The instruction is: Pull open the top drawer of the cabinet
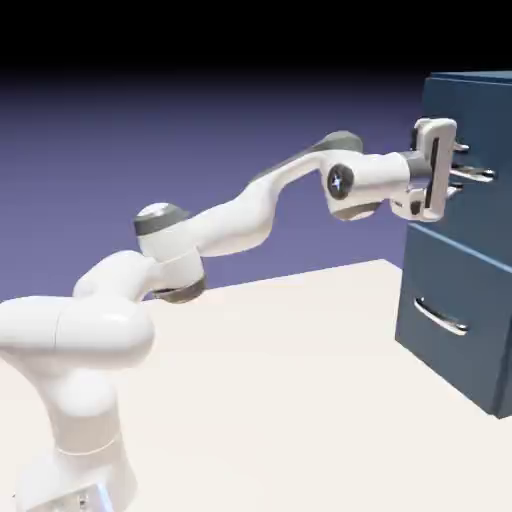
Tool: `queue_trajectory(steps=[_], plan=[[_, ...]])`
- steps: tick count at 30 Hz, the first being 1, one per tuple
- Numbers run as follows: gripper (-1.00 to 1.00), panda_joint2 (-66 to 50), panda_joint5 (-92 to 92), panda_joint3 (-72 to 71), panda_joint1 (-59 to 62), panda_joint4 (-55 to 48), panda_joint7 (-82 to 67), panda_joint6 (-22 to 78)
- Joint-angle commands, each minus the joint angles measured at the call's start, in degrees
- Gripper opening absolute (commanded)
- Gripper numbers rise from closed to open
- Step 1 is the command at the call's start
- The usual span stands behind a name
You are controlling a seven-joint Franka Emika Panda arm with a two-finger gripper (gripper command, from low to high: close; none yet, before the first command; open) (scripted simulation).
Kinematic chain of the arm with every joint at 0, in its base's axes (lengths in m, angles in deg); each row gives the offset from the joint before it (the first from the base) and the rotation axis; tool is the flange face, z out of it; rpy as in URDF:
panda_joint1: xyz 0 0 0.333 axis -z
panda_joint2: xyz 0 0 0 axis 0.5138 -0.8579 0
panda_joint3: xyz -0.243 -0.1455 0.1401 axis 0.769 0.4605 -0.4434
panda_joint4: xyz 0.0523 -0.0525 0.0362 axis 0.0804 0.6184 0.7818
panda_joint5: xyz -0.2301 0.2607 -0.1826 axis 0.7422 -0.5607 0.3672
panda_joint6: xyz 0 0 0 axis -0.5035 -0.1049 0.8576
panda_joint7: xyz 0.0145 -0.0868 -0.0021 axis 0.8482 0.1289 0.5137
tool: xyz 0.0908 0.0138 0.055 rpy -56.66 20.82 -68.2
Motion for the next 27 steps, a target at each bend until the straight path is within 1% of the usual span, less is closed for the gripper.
queue_trajectory(steps=[1,14,23,24,25,27], plan=[[-1.0,0.2,0.1,0.1,-1.3,2.1,-0.3,0.8],[-1.0,3.0,2.8,1.8,-20.2,29.1,-3.7,9.0],[-1.0,6.3,8.7,5.1,-35.9,47.8,-4.3,12.4],[-1.0,6.3,8.7,5.1,-35.9,47.8,-4.3,12.4],[1.0,6.3,8.7,5.1,-35.9,47.8,-4.3,12.4],[1.0,6.4,9.8,5.6,-38.0,49.6,-4.4,12.2]])
